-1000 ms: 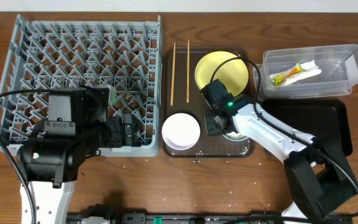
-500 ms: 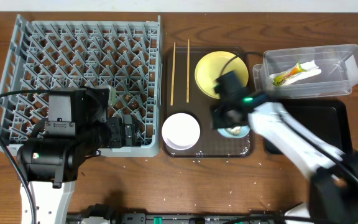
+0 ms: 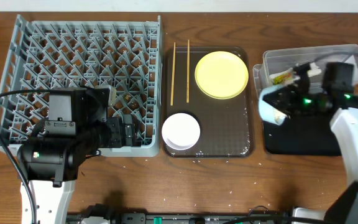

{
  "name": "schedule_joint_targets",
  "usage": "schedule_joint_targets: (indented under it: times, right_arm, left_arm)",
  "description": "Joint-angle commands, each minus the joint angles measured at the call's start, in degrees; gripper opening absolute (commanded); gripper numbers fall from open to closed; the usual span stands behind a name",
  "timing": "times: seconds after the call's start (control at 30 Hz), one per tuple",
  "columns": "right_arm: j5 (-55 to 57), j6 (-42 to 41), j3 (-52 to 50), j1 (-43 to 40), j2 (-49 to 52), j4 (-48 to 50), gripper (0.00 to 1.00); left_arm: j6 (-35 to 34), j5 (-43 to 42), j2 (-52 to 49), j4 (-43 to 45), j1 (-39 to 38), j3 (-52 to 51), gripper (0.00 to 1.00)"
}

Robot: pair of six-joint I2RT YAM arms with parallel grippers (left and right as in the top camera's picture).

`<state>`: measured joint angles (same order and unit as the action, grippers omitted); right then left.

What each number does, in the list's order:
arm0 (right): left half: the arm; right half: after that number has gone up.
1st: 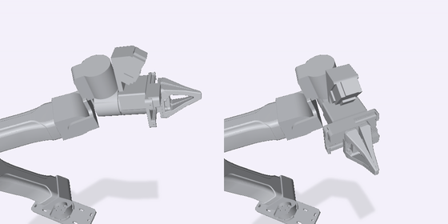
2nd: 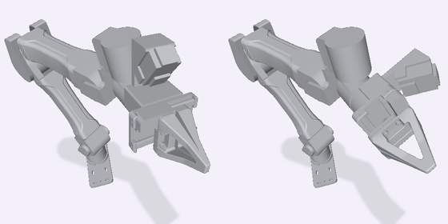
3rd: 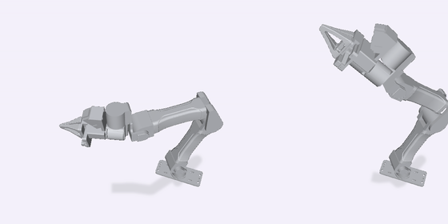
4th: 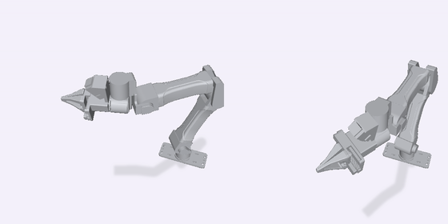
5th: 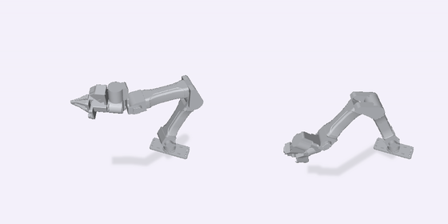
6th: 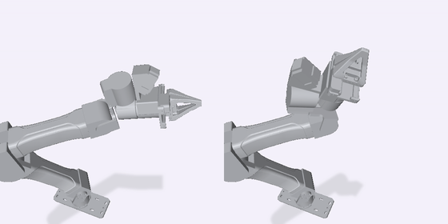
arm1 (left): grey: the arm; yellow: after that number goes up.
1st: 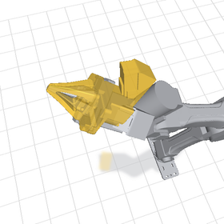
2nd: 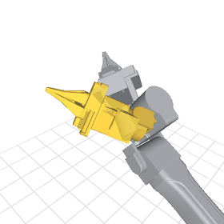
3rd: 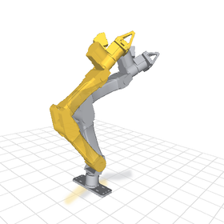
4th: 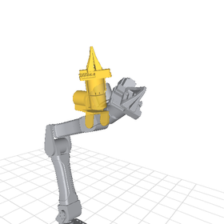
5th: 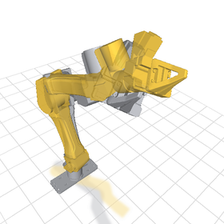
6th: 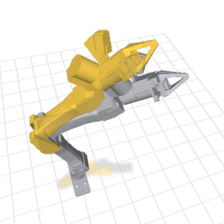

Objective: Sort waste into correct bins and load items into the dishwasher
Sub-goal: 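Tip blue bowl over black tray to pour out rice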

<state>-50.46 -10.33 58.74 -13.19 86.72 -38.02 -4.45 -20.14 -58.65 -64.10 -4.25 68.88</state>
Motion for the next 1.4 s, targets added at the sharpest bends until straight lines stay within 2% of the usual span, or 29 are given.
schedule_joint_targets:
  times: [0.0,0.13,0.27,0.33,0.47,0.5,0.57,0.7,0.73,0.77,0.83,0.9,0.97,1.03,1.07,1.1,1.13,1.2,1.23,1.27,1.3,1.33,1.37]
  right_arm:
    - [-20.9,2.0,-4.5,-6.9,3.2,9.0,0.01]
    - [-29.8,-0.8,-7.4,-12.8,6.5,14.8,0.01]
    - [-29.7,-0.8,-9.8,-16.5,7.4,14.9,0.01]
    - [-34.8,-0.7,-10.6,-18.2,7.4,14.9,0.01]
    - [-35.6,-0.5,-10.6,-19.2,7.4,12.9,0.01]
    - [-34.6,0.2,-10.6,-19.2,7.4,13.4,0.01]
    - [-26.1,-4.4,-10.6,-19.2,7.4,12.0,0.01]
    - [-19.7,-7.5,-10.6,-19.2,7.4,11.2,0.01]
    - [-28.6,-3.2,-10.7,-19.1,7.4,12.5,0.01]
    - [-31.6,-0.8,-10.7,-19.0,7.4,13.7,0.01]
    - [-25.8,-4.7,-10.7,-18.8,7.4,13.0,0.01]
    - [-35.8,2.4,-10.7,-18.3,7.3,13.0,0.01]
    - [-25.4,-2.2,-10.7,-18.3,7.3,12.0,0.01]
    - [-38.9,5.8,-10.8,-17.9,7.3,10.1,0.01]
    - [-35.6,5.3,-10.7,-17.9,7.3,10.3,0.01]
    - [-27.0,1.4,-10.7,-18.1,7.3,10.4,0.01]
    - [-24.6,-1.5,-10.8,-18.1,7.3,9.2,0.01]
    - [-34.9,6.7,-10.8,-17.6,7.3,9.1,0.01]
    - [-30.6,4.8,-10.7,-17.5,7.3,9.4,0.01]
    - [-25.0,-1.6,-10.8,-17.6,7.3,8.4,0.01]
    - [-28.4,0.1,-10.8,-17.6,7.3,8.4,0.01]
    - [-38.9,6.7,-10.8,-17.3,7.3,9.5,0.01]
    - [-36.5,4.6,-10.5,-17.0,7.3,9.4,0.01]
  left_arm:
    - [0.6,0.8,-0.5,-0.1,-0.2,1.4,0.88]
    - [0.6,0.8,-0.5,-0.1,-0.2,1.4,0.88]
    - [0.6,0.8,-0.5,-0.1,-0.2,1.4,0.88]
    - [0.6,0.7,-0.5,-0.1,-0.2,1.4,0.88]
    - [0.6,0.7,-0.5,-0.1,-0.2,1.4,0.88]
    - [0.5,0.7,-0.5,-0.1,-0.2,1.4,0.88]
    - [0.6,0.7,-0.5,-0.1,-0.2,1.4,0.88]
    - [0.6,0.7,-0.5,-0.1,-0.2,1.4,0.88]
    - [0.6,0.7,-0.5,-0.1,-0.2,1.4,0.88]
    - [0.6,0.7,-0.5,-0.1,-0.2,1.4,0.88]
    - [0.6,0.7,-0.5,-0.1,-0.2,1.4,0.88]
    - [0.6,0.7,-0.4,-0.3,-0.2,1.4,0.88]
    - [0.6,0.7,-0.4,-0.3,-0.2,1.4,0.88]
    - [0.5,0.7,-0.4,-0.4,-0.2,1.4,0.88]
    - [0.0,0.7,-0.4,-0.4,-0.2,1.4,0.88]
    - [-0.1,0.7,-0.4,-0.3,-0.2,1.4,0.88]
    - [-0.1,0.7,-0.4,-0.3,-0.2,1.4,0.88]
    - [-0.1,0.7,-0.4,-0.4,-0.2,1.4,0.88]
    - [-0.1,0.7,-0.4,-0.5,-0.2,1.4,0.88]
    - [-0.1,0.7,-0.5,-0.5,-0.2,1.4,0.88]
    - [-0.1,0.7,-0.4,-0.5,-0.2,1.4,0.88]
    - [-0.1,0.7,-0.4,-0.5,-0.2,1.4,0.88]
    - [-0.1,0.7,-0.4,-0.5,-0.2,1.4,0.88]
